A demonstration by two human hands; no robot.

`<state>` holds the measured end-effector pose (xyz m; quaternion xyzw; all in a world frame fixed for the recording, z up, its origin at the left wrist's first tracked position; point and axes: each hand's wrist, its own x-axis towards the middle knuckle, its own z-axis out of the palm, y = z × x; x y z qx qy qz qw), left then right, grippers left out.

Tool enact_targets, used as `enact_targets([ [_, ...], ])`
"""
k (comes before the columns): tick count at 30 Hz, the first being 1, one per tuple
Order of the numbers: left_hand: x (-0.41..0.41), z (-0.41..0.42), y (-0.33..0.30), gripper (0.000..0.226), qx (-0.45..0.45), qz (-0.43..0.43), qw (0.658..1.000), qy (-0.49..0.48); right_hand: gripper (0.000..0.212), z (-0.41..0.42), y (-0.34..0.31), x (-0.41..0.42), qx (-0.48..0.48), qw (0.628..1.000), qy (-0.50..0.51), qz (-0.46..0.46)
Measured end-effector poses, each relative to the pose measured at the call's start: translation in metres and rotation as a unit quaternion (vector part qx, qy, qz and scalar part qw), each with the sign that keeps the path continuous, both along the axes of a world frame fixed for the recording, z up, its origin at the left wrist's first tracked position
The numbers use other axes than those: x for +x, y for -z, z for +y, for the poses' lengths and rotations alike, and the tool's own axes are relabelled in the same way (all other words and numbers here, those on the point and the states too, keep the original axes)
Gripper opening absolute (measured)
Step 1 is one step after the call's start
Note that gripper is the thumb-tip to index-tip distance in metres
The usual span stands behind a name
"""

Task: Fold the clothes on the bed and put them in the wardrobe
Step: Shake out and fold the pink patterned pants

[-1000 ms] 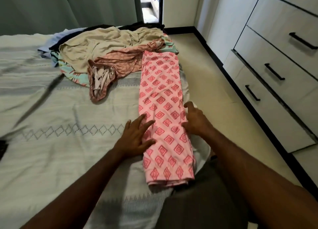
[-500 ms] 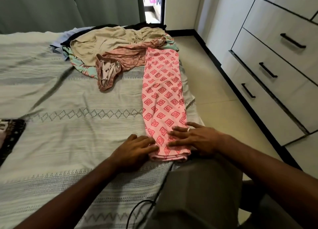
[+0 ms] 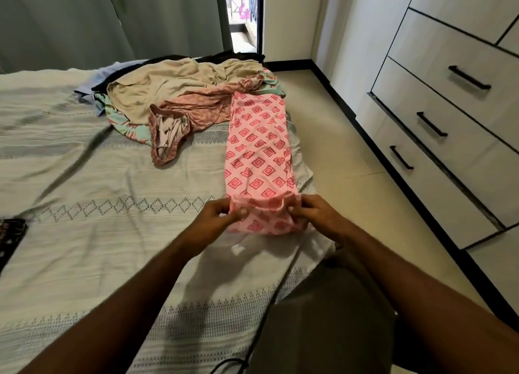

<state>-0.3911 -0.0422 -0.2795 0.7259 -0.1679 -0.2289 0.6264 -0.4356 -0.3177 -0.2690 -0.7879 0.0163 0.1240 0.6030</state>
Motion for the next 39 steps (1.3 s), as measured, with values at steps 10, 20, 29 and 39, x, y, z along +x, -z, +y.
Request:
enact_targets([
  [10, 0.041, -0.045, 0.026, 0.03, 0.106, 0.059, 0.95, -0.289, 0.062, 0.025, 0.024, 0.043, -0.094, 0.974, 0.195, 0.07],
  [20, 0.059, -0.067, 0.02, 0.024, 0.163, -0.104, 0.933, -0.305, 0.049, 0.04, 0.03, 0.064, -0.318, 0.914, 0.239, -0.077],
  [29, 0.067, -0.055, 0.047, 0.029, 0.2, -0.096, 0.936, -0.272, 0.044, 0.04, 0.056, 0.068, -0.458, 0.867, 0.179, -0.08],
  [39, 0.033, 0.002, 0.053, 0.075, 0.289, -0.422, 0.857, -0.065, 0.088, -0.019, 0.055, 0.033, -0.367, 0.906, -0.023, -0.208],
])
